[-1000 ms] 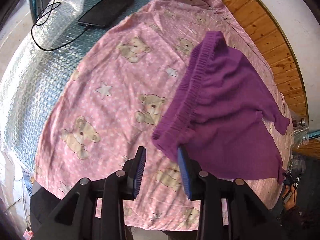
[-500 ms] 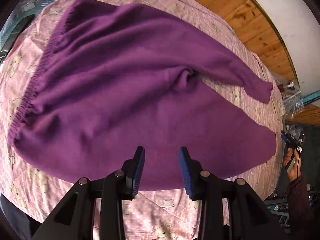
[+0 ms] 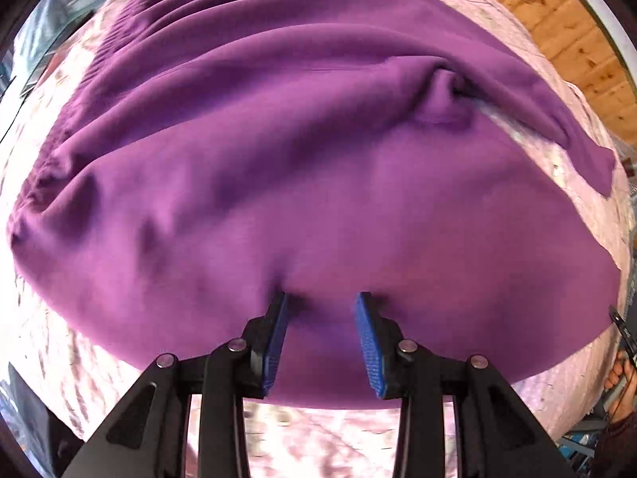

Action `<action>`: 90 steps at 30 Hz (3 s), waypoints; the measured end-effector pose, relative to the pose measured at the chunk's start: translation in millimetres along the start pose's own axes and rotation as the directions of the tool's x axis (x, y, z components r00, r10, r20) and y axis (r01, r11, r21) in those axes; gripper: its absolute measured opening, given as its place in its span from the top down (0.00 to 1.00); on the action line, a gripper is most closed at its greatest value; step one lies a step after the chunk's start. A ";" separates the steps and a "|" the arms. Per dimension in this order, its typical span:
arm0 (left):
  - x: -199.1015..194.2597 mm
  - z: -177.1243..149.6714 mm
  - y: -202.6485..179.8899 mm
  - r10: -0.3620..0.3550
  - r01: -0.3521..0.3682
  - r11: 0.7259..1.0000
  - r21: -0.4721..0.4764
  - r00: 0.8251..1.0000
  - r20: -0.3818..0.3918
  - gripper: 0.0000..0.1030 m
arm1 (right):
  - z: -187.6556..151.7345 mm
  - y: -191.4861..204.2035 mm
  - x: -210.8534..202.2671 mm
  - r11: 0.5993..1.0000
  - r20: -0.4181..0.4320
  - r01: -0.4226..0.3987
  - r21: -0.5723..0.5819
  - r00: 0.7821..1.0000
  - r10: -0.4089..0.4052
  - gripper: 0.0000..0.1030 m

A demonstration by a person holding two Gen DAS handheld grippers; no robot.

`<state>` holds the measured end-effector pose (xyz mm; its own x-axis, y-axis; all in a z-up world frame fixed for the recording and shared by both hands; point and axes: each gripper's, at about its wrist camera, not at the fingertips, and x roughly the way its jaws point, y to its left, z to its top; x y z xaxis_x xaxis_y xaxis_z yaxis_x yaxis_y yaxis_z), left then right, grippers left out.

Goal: Fold clothes

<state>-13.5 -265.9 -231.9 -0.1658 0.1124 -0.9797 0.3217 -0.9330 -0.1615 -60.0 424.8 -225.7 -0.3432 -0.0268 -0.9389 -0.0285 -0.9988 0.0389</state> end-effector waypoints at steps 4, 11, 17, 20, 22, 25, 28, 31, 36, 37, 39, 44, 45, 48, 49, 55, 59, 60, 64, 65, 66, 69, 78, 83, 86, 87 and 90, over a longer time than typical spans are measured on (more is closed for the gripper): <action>-26.7 7.1 30.1 -0.067 0.068 0.997 -0.028 0.998 0.005 0.64 | 18.0 36.4 -12.7 0.989 -0.010 0.144 -0.020 0.990 -0.144 0.66; -73.9 117.0 102.0 -0.027 0.049 0.995 -0.088 0.972 0.235 0.64 | 41.4 200.1 -13.1 0.978 -0.021 -0.074 -0.195 0.997 0.071 0.52; -33.1 214.8 128.8 -0.033 0.033 0.999 0.000 0.979 0.202 0.64 | 37.0 189.0 28.5 0.996 -0.077 -0.025 -0.080 0.997 0.019 0.50; -5.6 249.3 139.7 0.040 -0.045 0.999 0.020 0.981 0.190 0.64 | 35.4 167.9 26.4 0.999 -0.125 0.032 -0.033 0.991 -0.036 0.50; -5.7 267.3 153.0 0.074 -0.075 0.997 -0.003 0.971 0.226 0.62 | 45.6 154.9 25.8 0.999 -0.178 0.033 0.036 0.984 -0.026 0.51; -3.3 283.1 173.8 0.053 -0.041 0.997 -0.063 0.977 0.209 0.59 | 94.4 143.2 8.9 0.991 -0.096 0.063 0.116 0.994 -0.052 0.48; -5.7 283.5 174.0 0.028 -0.021 0.999 -0.040 0.982 0.186 0.59 | 156.6 120.6 7.5 0.970 0.020 -0.003 0.242 1.000 -0.002 0.36; -9.6 274.9 176.0 0.009 0.000 0.998 -0.055 0.985 0.173 0.59 | 201.9 97.7 42.2 0.927 0.039 -0.075 0.369 0.997 0.066 0.35; -10.4 260.7 176.4 -0.001 0.013 0.997 -0.079 0.989 0.147 0.59 | 244.0 143.6 66.3 0.967 0.041 0.047 0.251 0.997 -0.060 0.81; -11.2 259.9 176.9 0.000 0.012 0.997 -0.083 0.989 0.145 0.59 | 248.4 177.3 51.3 0.993 0.119 0.073 0.095 0.989 -0.084 0.81; -18.7 256.1 175.0 -0.013 0.026 0.996 -0.084 0.988 0.154 0.59 | 233.2 252.7 30.1 0.956 0.219 0.074 -0.284 0.976 -0.010 0.78; -24.9 251.5 163.6 -0.025 0.032 0.998 -0.047 0.990 0.137 0.59 | 207.5 238.5 47.2 0.961 0.143 0.082 -0.263 0.989 -0.045 0.54; -24.8 252.4 160.7 -0.019 0.025 0.999 -0.040 0.991 0.135 0.59 | 205.7 226.5 41.6 0.976 0.152 0.052 -0.210 0.988 -0.020 0.50; -25.0 255.4 154.6 -0.024 0.029 0.999 -0.038 0.990 0.137 0.59 | 204.6 179.1 20.3 0.999 0.222 -0.054 -0.005 0.974 0.054 0.37; -24.6 254.9 154.6 -0.024 0.030 0.999 -0.041 0.990 0.136 0.59 | 206.3 160.7 17.8 0.994 0.243 -0.075 0.081 0.969 0.053 0.36; -9.7 257.1 153.7 0.004 0.000 0.999 -0.049 0.997 0.082 0.56 | 238.7 113.8 74.7 0.939 0.147 -0.064 0.337 0.989 0.015 0.36; -5.7 259.8 144.4 0.043 -0.042 0.999 -0.020 0.997 0.066 0.53 | 259.9 134.0 95.3 0.961 0.126 -0.052 0.273 0.992 0.018 0.60; -5.0 260.0 142.4 0.052 -0.051 0.999 -0.012 0.997 0.064 0.53 | 263.2 142.5 93.9 0.973 0.133 -0.046 0.226 0.991 0.016 0.87; -4.1 260.9 141.1 0.058 -0.058 0.998 0.000 0.997 0.058 0.52 | 264.5 143.9 53.5 0.986 0.183 0.022 0.168 0.982 -0.053 0.96; -4.2 261.3 142.0 0.054 -0.054 0.999 -0.001 0.997 0.057 0.52 | 258.9 135.2 34.6 0.981 0.202 0.052 0.187 0.975 -0.090 0.96; -4.3 261.9 143.4 0.048 -0.048 0.999 -0.003 0.997 0.056 0.52 | 250.0 122.0 16.9 0.973 0.206 0.089 0.215 0.969 -0.134 0.97; -3.6 263.8 148.1 0.044 -0.044 0.999 -0.005 0.998 0.054 0.52 | 229.9 78.3 7.1 0.945 0.122 0.231 0.232 0.957 -0.264 0.96; -27.1 264.2 147.0 0.066 -0.070 0.997 0.046 0.994 0.085 0.51 | 214.9 96.6 7.8 0.954 0.076 0.236 0.186 0.964 -0.254 0.57; -53.0 265.6 137.9 -0.005 -0.009 0.997 0.082 0.985 0.173 0.51 | 228.2 195.4 -0.1 0.998 0.100 0.062 -0.029 0.993 -0.059 0.53; -32.2 272.7 125.3 -0.021 0.004 0.992 0.129 0.991 0.134 0.51 | 226.1 245.8 22.0 0.982 0.032 -0.011 -0.188 0.999 0.017 0.53; -21.9 276.8 119.9 -0.024 0.007 0.989 0.146 0.993 0.114 0.51 | 221.6 253.1 35.9 0.975 -0.005 -0.004 -0.220 1.000 0.003 0.53; 4.1 279.9 113.5 0.016 -0.025 0.987 0.158 0.998 0.058 0.51 | 217.7 231.5 66.3 0.986 -0.080 0.047 -0.158 0.995 -0.060 0.41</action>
<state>-238.7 -467.1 -221.2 -0.2140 0.0776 -0.9737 0.1747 -0.9777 -0.1163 -293.7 200.5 -204.5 -0.2645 0.0300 -0.9639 0.1044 -0.9927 -0.0595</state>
